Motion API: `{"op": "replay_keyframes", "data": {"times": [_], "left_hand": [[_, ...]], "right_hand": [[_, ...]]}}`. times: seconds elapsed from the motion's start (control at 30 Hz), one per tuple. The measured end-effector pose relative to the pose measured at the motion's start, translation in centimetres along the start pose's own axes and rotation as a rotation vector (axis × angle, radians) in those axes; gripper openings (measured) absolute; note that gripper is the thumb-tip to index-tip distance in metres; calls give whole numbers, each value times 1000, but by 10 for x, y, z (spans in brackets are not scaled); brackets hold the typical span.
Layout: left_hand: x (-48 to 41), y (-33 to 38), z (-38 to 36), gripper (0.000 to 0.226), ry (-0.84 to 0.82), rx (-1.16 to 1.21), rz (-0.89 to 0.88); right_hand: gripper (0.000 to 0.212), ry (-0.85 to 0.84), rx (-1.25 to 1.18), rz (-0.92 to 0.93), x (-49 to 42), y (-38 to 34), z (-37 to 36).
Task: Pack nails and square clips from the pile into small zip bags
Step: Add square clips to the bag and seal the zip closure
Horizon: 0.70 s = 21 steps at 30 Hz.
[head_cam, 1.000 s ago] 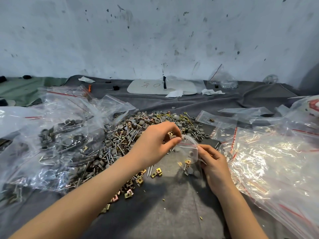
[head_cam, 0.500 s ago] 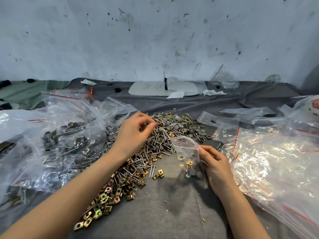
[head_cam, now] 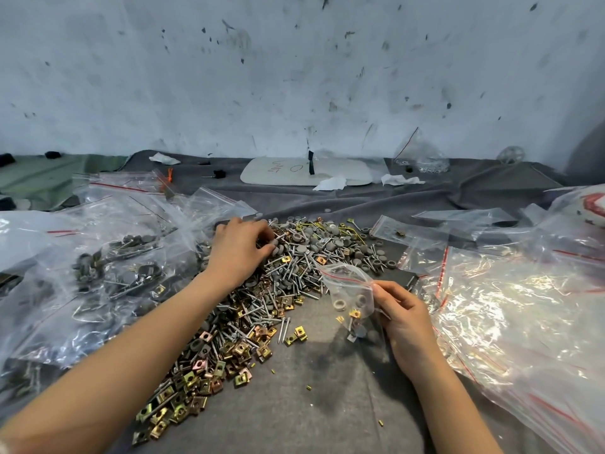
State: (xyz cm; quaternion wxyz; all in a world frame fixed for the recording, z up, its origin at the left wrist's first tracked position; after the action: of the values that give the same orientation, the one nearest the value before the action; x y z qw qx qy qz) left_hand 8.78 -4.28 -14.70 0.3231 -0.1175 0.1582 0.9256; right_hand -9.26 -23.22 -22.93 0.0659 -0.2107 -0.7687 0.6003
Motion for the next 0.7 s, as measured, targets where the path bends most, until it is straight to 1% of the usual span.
{"op": "replay_keyframes", "data": {"times": [0.17,0.27,0.33,0.4,0.5,0.57,0.7], "left_hand": [[2,2,5,8,-10,89,-51],[9,11,15,7,18,175,-98],[22,27,23,9,21,322,-175],[43,51,31,11,-25,467,-285],[66,82,34,12,-90,510,-442],[69,91,32,11,-107,515,-454],[65,93,26,13,-114,549,-409]], "right_hand": [[20,1,3,-2,0,0,0],[19,-3,12,3,0,-1,-1],[20,2,21,6,0,-1,0],[20,3,17,6,0,0,0],[15,-2,3,16,-1,-1,-1],[12,-8,6,20,0,-1,-2],[15,-4,33,20,2,-2,-3]]}}
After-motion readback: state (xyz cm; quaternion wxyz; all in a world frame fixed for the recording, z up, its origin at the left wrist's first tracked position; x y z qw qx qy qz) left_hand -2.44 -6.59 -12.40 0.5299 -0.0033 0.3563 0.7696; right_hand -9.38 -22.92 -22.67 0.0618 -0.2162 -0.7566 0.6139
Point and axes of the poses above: each hand's wrist, its own x-axis away from the middle knuckle, its own z-axis out of the back of the hand, y = z × x, the point moved 4 cm from there along -x, towards the middle knuckle, and after that the axes turned 9 degrees about -y, right-handed, at the moved point
